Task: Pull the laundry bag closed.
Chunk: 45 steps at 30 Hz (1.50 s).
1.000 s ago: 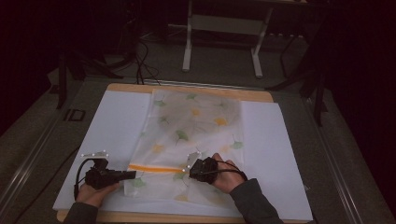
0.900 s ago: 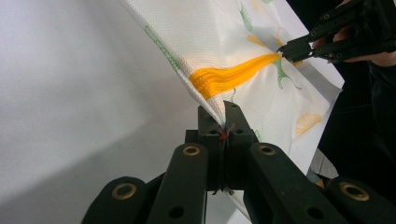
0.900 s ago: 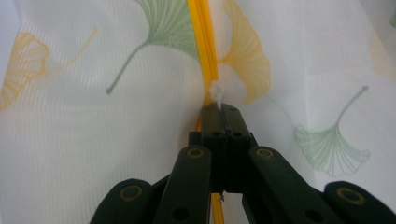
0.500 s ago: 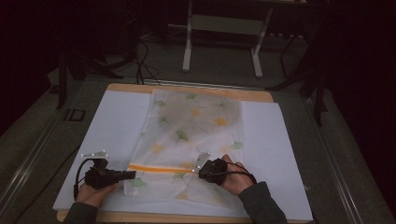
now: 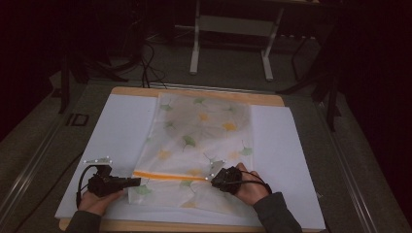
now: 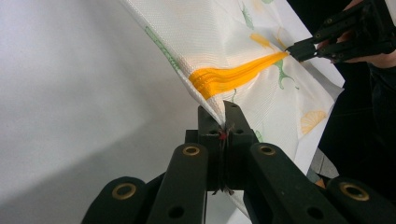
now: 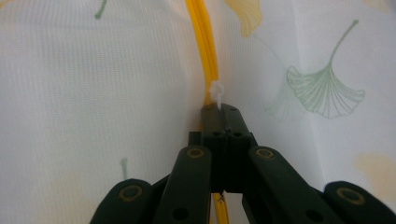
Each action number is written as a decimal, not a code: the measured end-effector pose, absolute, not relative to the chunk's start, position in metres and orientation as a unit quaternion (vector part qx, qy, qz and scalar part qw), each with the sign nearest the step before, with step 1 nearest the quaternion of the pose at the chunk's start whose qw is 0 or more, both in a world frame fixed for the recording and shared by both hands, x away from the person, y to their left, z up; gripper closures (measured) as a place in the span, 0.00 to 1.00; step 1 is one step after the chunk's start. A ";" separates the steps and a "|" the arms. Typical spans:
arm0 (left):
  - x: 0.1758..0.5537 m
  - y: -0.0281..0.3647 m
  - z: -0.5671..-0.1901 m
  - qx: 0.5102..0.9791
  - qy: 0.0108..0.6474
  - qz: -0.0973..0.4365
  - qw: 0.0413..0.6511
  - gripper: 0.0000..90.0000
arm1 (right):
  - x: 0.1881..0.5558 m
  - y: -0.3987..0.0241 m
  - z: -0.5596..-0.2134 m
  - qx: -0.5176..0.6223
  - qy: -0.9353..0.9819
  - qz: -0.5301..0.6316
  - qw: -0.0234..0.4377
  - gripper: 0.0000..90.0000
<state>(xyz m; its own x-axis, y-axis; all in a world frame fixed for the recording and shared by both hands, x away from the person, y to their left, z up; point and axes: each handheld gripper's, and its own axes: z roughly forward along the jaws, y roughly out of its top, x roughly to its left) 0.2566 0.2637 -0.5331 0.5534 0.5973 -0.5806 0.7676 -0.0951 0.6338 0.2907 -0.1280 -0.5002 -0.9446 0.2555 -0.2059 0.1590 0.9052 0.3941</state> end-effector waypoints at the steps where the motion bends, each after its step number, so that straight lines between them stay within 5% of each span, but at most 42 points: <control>1: 0.257 0.264 -0.533 0.735 0.465 -0.087 0.486 0.99 | 0.291 -0.129 -0.500 0.108 0.967 0.191 0.127 1.00; 45: 0.255 0.263 -0.534 0.736 0.463 -0.092 0.486 0.99 | 0.283 -0.175 -0.495 0.146 0.959 0.192 0.147 1.00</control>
<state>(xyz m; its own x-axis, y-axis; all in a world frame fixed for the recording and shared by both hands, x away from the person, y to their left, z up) 0.2553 0.2628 -0.5339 0.5549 0.5915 -0.5850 0.7702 -0.0995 0.6300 0.2825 -0.1751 -0.4952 -0.9142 0.3366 -0.2255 0.2238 0.8835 0.4115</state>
